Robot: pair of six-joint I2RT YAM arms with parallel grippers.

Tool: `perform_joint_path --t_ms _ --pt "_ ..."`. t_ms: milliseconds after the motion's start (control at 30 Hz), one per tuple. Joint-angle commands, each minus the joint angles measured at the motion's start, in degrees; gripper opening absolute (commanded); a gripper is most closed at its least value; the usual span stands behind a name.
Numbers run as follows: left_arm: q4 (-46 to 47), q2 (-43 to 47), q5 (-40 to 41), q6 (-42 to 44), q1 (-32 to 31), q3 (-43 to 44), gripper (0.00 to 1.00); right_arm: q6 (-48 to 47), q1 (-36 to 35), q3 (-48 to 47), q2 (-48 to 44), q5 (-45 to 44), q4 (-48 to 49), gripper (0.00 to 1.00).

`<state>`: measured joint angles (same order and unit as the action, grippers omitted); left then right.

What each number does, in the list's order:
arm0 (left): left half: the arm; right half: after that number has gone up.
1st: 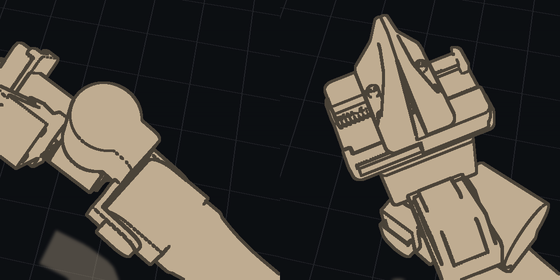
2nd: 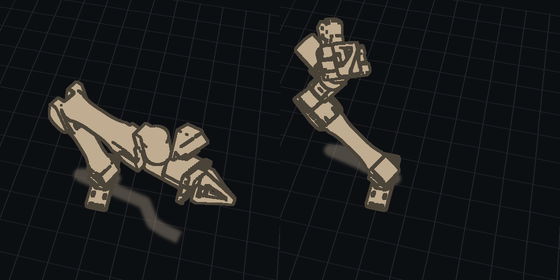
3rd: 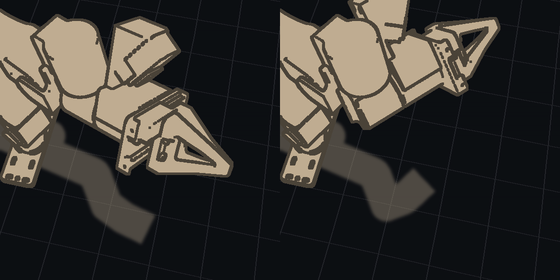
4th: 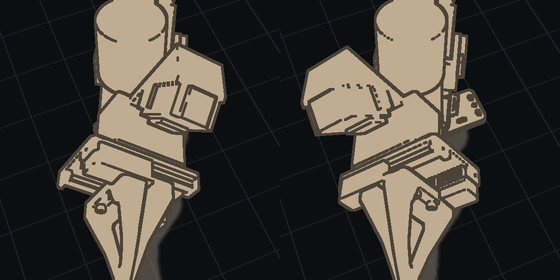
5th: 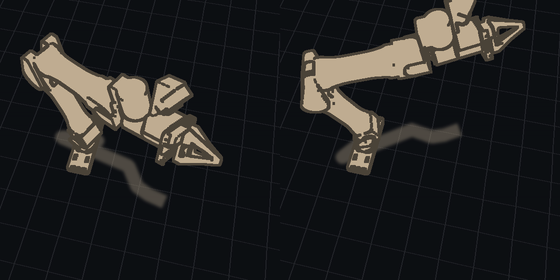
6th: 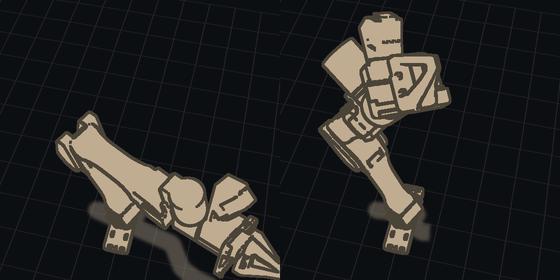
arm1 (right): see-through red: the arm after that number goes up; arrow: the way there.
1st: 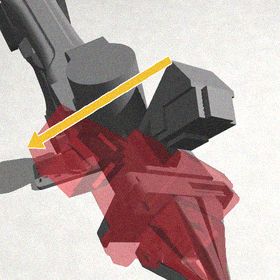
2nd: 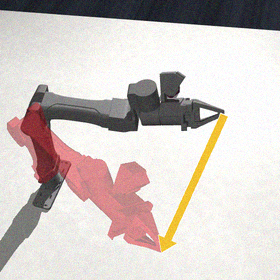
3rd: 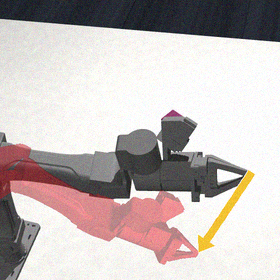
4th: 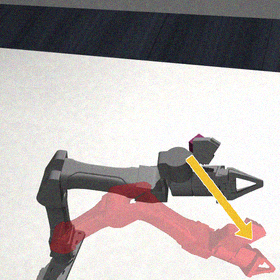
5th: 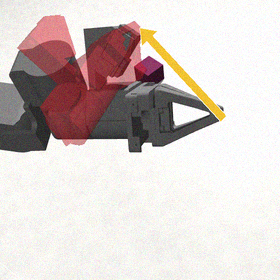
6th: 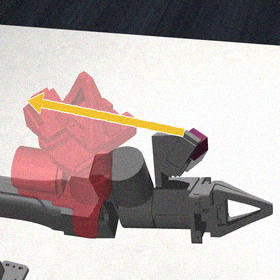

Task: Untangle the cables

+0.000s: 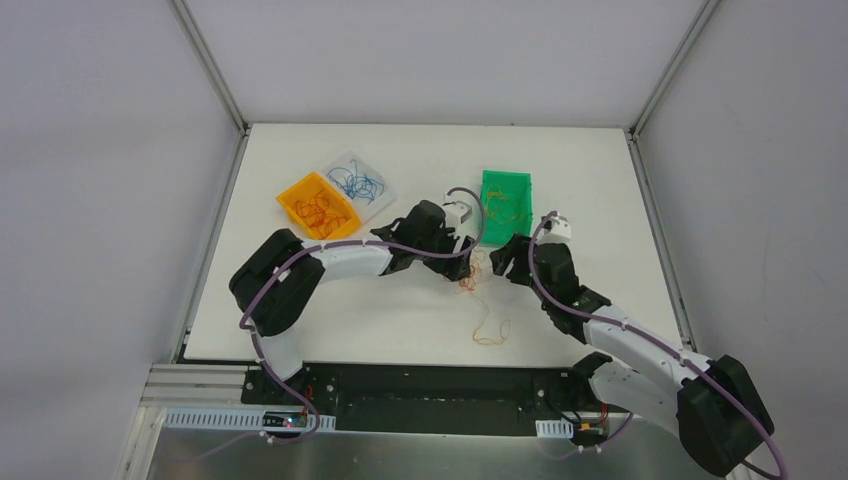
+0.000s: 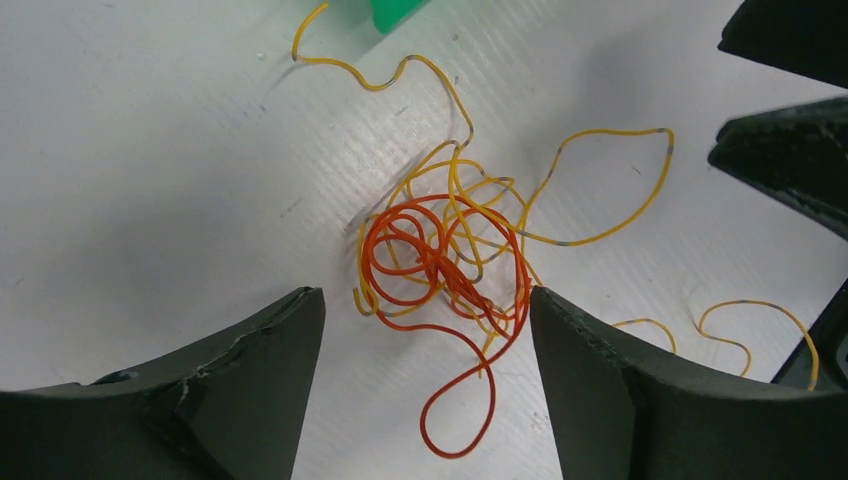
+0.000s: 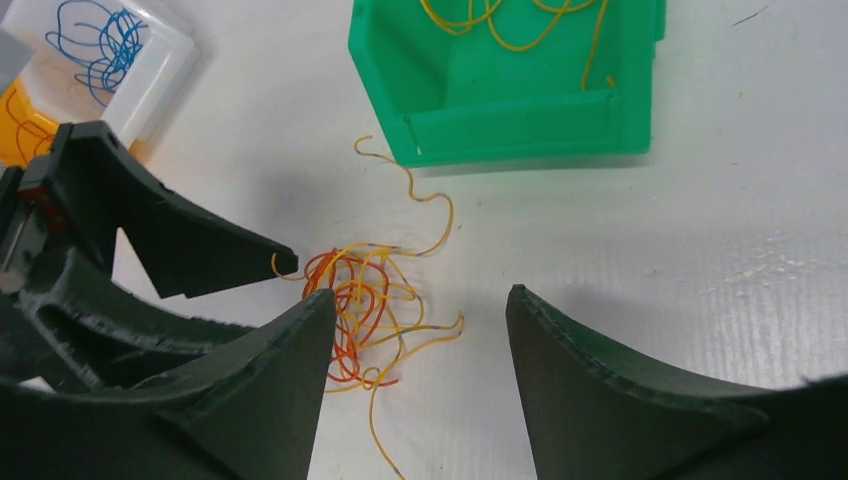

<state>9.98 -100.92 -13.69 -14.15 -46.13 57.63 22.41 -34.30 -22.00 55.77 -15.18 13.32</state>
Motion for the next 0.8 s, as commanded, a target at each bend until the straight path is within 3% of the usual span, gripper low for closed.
perform_joint_path --t_ms 0,167,300,400,467,567,767 --pt "-2.58 -2.48 -2.03 -0.63 -0.09 3.8 0.73 -0.88 0.07 0.9 -0.12 5.23 3.03 0.66" --pt "-3.41 -2.65 -0.46 -0.48 0.06 4.08 0.62 -0.02 0.07 -1.85 6.03 8.04 2.66 0.65" --pt "-3.88 -2.42 0.51 -0.22 0.14 4.32 0.4 0.47 0.11 -4.69 10.79 8.1 0.59 0.6" --pt "-4.15 -1.66 1.83 0.15 0.24 3.89 0.15 0.58 0.07 -5.53 11.76 7.98 0.15 0.28" --pt "-4.87 -1.03 3.94 0.13 0.6 3.81 0.0 0.59 0.11 -5.48 10.87 6.48 -0.27 0.13" --pt "-5.92 0.82 8.27 -0.85 1.8 2.74 0.0 0.5 0.11 -4.69 7.58 1.51 -1.34 0.04" --pt "-1.59 7.79 11.62 -6.59 7.89 -4.68 0.0 2.32 0.19 -1.55 -4.9 -16.92 -8.19 0.0"
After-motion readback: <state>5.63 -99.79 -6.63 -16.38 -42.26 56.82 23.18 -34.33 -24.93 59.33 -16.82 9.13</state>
